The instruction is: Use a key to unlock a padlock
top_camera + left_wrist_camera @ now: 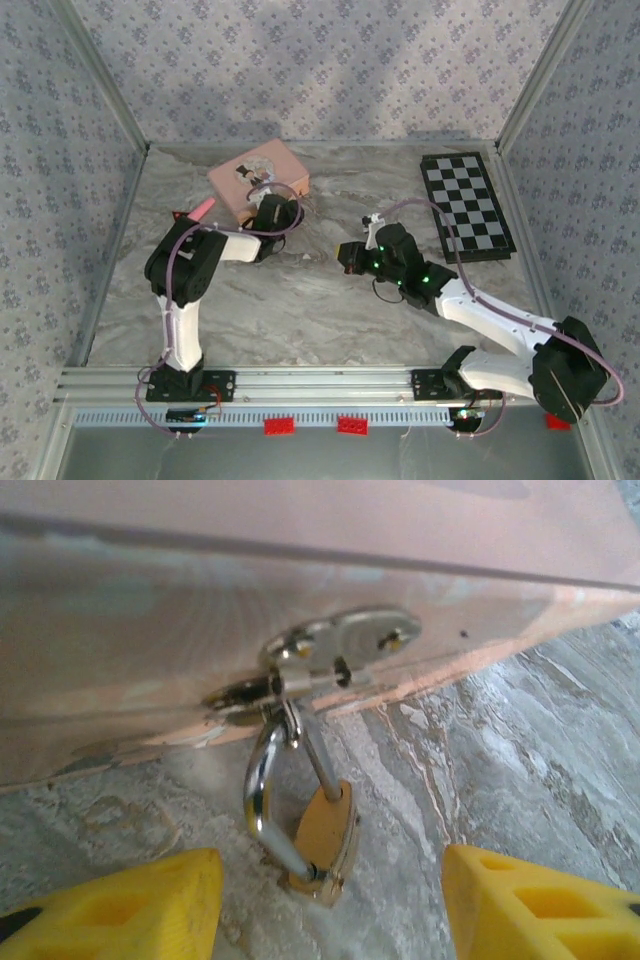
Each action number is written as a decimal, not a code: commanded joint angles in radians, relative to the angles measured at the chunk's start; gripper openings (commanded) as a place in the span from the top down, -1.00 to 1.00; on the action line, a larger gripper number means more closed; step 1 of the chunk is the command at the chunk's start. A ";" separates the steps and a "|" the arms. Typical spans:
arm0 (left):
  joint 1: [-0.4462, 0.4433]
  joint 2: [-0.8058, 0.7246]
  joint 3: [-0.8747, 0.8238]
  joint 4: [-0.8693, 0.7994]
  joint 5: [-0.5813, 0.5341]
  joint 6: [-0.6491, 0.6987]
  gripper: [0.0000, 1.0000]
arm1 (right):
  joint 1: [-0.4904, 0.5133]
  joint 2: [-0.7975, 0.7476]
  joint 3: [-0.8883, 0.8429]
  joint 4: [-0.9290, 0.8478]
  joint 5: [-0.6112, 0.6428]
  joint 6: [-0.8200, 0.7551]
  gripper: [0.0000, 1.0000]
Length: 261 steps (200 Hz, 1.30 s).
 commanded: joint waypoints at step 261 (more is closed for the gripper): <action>0.001 0.119 0.174 -0.242 -0.129 -0.024 0.29 | -0.010 -0.008 -0.029 0.026 -0.002 0.017 1.00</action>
